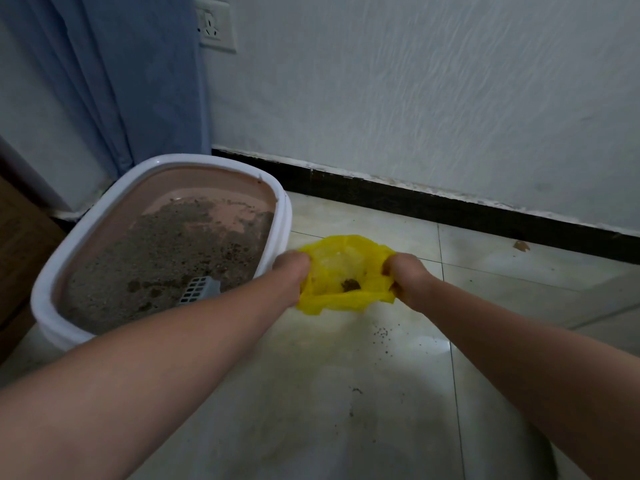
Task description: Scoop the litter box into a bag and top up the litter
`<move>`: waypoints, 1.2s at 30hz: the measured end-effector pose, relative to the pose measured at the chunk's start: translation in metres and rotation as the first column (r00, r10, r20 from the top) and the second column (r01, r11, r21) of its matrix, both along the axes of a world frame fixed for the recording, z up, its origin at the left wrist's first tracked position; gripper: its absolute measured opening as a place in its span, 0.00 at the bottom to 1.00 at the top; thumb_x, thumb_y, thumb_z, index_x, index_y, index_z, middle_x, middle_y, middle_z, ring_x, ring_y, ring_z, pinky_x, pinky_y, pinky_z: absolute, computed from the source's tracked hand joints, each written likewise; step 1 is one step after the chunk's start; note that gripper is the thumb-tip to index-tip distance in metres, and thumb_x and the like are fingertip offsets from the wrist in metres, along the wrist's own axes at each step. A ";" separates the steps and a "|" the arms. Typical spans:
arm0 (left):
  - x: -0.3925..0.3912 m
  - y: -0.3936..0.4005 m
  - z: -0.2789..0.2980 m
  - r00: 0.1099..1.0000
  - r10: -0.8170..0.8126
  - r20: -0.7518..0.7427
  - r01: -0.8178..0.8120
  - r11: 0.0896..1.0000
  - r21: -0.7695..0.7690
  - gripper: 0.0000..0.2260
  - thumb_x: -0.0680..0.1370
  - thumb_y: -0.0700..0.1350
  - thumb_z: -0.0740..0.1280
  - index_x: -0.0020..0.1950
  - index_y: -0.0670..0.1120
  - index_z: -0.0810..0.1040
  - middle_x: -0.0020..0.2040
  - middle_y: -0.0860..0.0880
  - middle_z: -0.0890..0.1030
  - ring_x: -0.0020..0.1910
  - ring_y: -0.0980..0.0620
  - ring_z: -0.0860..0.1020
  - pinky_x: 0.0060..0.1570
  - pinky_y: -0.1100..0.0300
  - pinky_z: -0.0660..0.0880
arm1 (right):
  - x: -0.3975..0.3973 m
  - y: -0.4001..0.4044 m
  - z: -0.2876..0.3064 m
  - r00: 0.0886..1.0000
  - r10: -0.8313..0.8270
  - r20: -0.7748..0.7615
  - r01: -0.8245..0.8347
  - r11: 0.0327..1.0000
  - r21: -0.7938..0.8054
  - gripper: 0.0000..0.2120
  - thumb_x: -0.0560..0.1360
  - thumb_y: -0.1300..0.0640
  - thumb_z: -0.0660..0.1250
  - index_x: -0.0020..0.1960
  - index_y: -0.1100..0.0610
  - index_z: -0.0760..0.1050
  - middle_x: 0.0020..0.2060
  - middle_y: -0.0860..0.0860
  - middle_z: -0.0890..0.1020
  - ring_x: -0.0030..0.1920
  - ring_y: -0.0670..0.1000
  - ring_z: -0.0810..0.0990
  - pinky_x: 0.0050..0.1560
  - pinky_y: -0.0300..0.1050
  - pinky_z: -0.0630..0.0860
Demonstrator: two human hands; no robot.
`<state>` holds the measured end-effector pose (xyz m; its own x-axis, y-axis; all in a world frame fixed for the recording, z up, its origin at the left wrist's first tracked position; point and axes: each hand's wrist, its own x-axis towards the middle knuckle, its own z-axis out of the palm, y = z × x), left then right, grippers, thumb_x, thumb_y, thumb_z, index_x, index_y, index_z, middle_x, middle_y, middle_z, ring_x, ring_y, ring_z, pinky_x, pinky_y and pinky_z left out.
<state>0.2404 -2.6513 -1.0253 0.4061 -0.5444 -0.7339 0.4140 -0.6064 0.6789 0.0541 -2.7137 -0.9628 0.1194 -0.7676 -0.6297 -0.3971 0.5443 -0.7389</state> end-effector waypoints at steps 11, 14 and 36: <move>0.008 -0.045 0.052 0.643 -0.071 0.763 0.251 0.960 -0.122 0.05 0.81 0.44 0.59 0.50 0.43 0.71 0.45 0.42 0.74 0.49 0.40 0.76 0.39 0.56 0.63 | 0.029 -0.040 -0.024 0.954 0.086 -0.287 -0.174 0.939 -0.296 0.15 0.77 0.63 0.57 0.61 0.65 0.74 0.53 0.63 0.78 0.54 0.62 0.76 0.54 0.54 0.73; 0.001 -0.040 0.031 0.426 -0.297 0.854 0.476 0.877 0.068 0.14 0.80 0.44 0.61 0.65 0.42 0.66 0.57 0.40 0.74 0.52 0.39 0.76 0.41 0.53 0.68 | 0.024 -0.032 -0.048 0.888 0.168 -0.428 -0.298 0.919 -0.257 0.20 0.76 0.59 0.62 0.67 0.60 0.70 0.59 0.60 0.77 0.60 0.63 0.75 0.60 0.55 0.72; 0.041 -0.009 -0.001 -0.764 -0.432 0.480 0.470 0.137 0.872 0.35 0.74 0.64 0.65 0.74 0.45 0.62 0.70 0.41 0.68 0.72 0.41 0.63 0.73 0.43 0.51 | 0.025 -0.024 -0.081 0.157 0.338 -0.928 -0.961 0.269 -0.064 0.38 0.72 0.38 0.66 0.76 0.53 0.59 0.77 0.53 0.55 0.77 0.58 0.48 0.75 0.62 0.46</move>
<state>0.2818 -2.6603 -1.0259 -0.2421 -0.9040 -0.3523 -0.9014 0.3440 -0.2632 0.0794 -2.7376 -1.0439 0.6126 -0.7342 -0.2928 -0.7540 -0.6539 0.0623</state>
